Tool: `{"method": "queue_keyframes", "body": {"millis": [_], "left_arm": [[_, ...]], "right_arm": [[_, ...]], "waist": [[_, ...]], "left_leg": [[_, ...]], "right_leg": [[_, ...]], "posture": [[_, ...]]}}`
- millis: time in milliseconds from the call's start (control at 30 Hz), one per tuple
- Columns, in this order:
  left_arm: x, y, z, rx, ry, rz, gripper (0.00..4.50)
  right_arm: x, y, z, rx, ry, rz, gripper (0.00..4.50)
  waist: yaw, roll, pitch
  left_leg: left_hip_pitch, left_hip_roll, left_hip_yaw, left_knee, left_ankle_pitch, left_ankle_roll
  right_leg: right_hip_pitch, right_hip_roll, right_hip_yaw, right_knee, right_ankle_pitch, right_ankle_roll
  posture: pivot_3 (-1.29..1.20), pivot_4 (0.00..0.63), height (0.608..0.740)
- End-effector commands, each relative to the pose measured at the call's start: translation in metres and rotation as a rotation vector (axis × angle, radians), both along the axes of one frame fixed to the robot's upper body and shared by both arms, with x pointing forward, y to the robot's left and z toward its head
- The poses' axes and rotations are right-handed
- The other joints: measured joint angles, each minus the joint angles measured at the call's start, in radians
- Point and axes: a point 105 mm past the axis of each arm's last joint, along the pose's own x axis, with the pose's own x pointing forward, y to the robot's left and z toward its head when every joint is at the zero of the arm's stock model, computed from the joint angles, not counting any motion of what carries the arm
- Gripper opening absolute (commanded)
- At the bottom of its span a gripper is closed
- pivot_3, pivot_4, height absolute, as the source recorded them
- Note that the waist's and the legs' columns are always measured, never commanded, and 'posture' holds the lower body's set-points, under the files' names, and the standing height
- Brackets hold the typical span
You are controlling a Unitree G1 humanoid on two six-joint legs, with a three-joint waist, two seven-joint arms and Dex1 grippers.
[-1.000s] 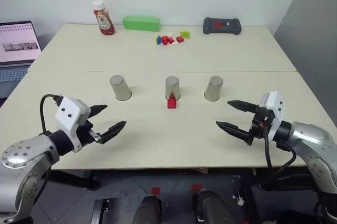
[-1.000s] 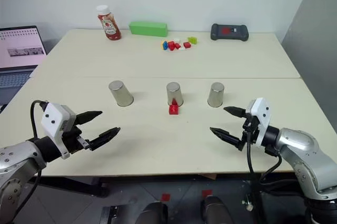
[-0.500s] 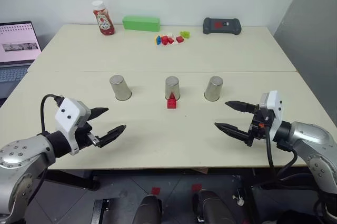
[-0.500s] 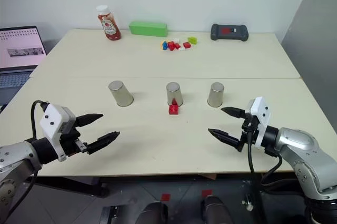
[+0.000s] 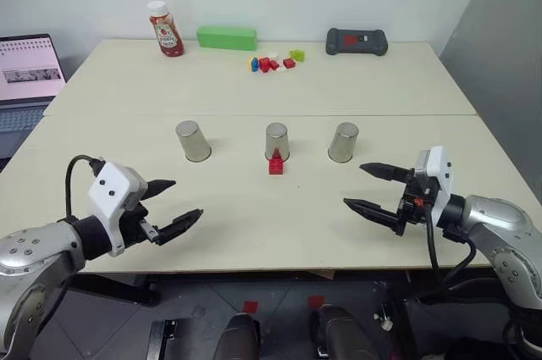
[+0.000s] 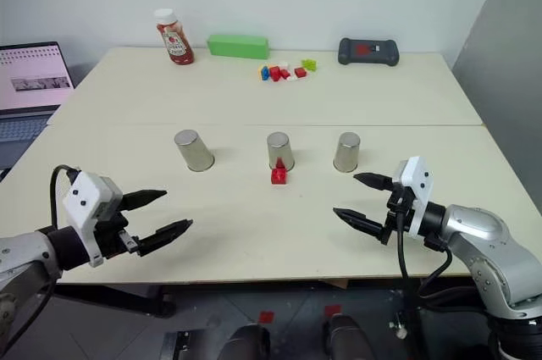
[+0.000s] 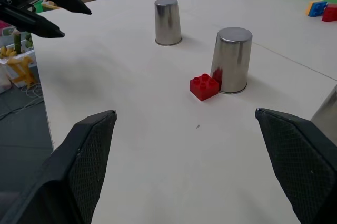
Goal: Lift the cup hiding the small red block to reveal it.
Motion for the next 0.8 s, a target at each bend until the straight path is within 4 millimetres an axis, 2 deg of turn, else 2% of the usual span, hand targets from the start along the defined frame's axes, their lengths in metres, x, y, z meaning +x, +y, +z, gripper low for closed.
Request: {"method": "queue_keyframes", "body": {"millis": [33,200,333,800], "left_arm": [[-0.001,0.005,0.005,0.056,-0.036,0.004,4.48],[0.005,0.011,0.003,0.061,-0.05,0.02,4.48],[0.002,0.005,0.006,-0.003,-0.037,-0.009,4.48],[0.007,-0.001,0.004,-0.009,-0.008,-0.049,4.48]], "right_arm": [[-0.004,0.003,0.007,-0.003,-0.022,0.031,4.5],[-0.005,0.007,0.008,-0.007,-0.018,0.058,4.5],[-0.006,0.008,0.005,-0.014,-0.019,0.064,4.5],[-0.012,0.01,0.001,-0.016,-0.012,0.054,4.5]], "waist": [[0.0,0.0,0.0],[0.0,0.0,0.0],[0.0,0.0,0.0],[0.0,0.0,0.0]], "left_leg": [[0.0,0.0,0.0,0.0,0.0,0.0],[0.0,0.0,0.0,0.0,0.0,0.0],[0.0,0.0,0.0,0.0,0.0,0.0],[0.0,0.0,0.0,0.0,0.0,0.0]], "right_leg": [[0.0,0.0,0.0,0.0,0.0,0.0],[0.0,0.0,0.0,0.0,0.0,0.0],[0.0,0.0,0.0,0.0,0.0,0.0],[0.0,0.0,0.0,0.0,0.0,0.0]], "posture": [[0.0,0.15,0.74],[0.0,0.15,0.74],[0.0,0.15,0.74],[0.0,0.15,0.74]]}}
